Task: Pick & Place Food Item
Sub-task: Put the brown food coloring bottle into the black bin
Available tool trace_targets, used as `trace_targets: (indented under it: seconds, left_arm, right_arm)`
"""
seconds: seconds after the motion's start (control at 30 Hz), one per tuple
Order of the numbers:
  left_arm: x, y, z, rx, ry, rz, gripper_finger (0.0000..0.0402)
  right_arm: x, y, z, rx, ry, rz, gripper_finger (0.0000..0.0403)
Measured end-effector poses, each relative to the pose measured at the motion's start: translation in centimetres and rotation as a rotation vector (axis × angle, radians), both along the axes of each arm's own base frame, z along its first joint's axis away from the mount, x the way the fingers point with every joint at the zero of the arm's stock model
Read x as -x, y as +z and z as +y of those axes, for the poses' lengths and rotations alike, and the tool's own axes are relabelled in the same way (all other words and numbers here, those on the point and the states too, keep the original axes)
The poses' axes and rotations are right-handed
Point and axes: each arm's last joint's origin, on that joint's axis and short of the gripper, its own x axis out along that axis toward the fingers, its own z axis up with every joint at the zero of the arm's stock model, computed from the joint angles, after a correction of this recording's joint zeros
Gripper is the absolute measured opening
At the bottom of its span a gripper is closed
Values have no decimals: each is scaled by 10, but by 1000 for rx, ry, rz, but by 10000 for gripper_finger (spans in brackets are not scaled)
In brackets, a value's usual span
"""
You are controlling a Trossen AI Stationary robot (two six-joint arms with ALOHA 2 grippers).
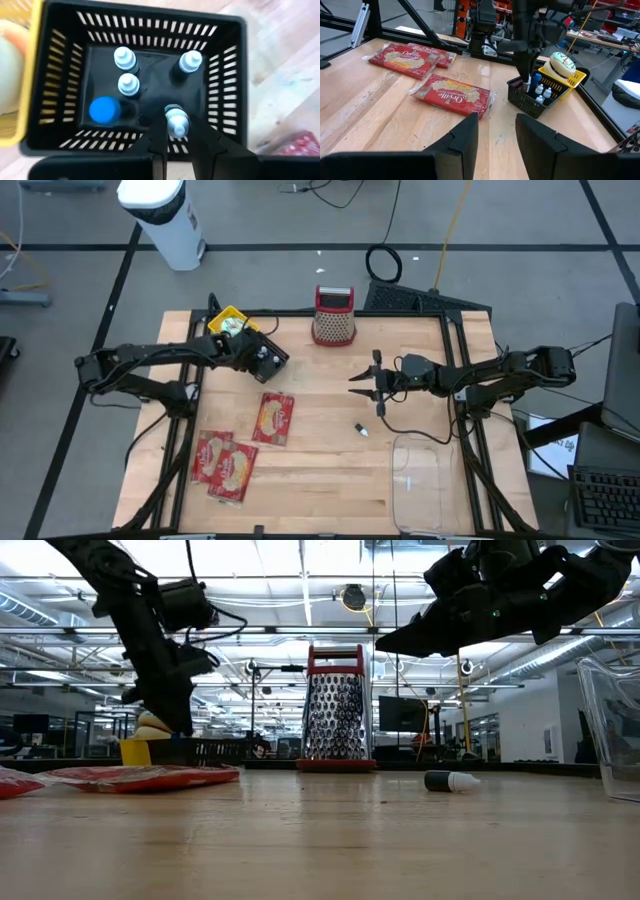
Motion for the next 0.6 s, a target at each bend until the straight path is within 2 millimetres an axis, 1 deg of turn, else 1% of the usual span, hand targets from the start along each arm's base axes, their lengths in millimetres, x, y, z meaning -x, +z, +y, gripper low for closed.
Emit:
trace_targets:
  seconds: [0.27,0.43,0.6]
  left_arm:
    - [-7,-21,4,46,4,86,46]
    - [-8,-23,4,49,17,89,46]
    - [-8,-23,4,50,18,89,74]
  right_arm:
    - [0,0,0,0,0,0,120]
    - [0,0,0,0,0,0,119]
    - [0,0,0,0,0,0,118]
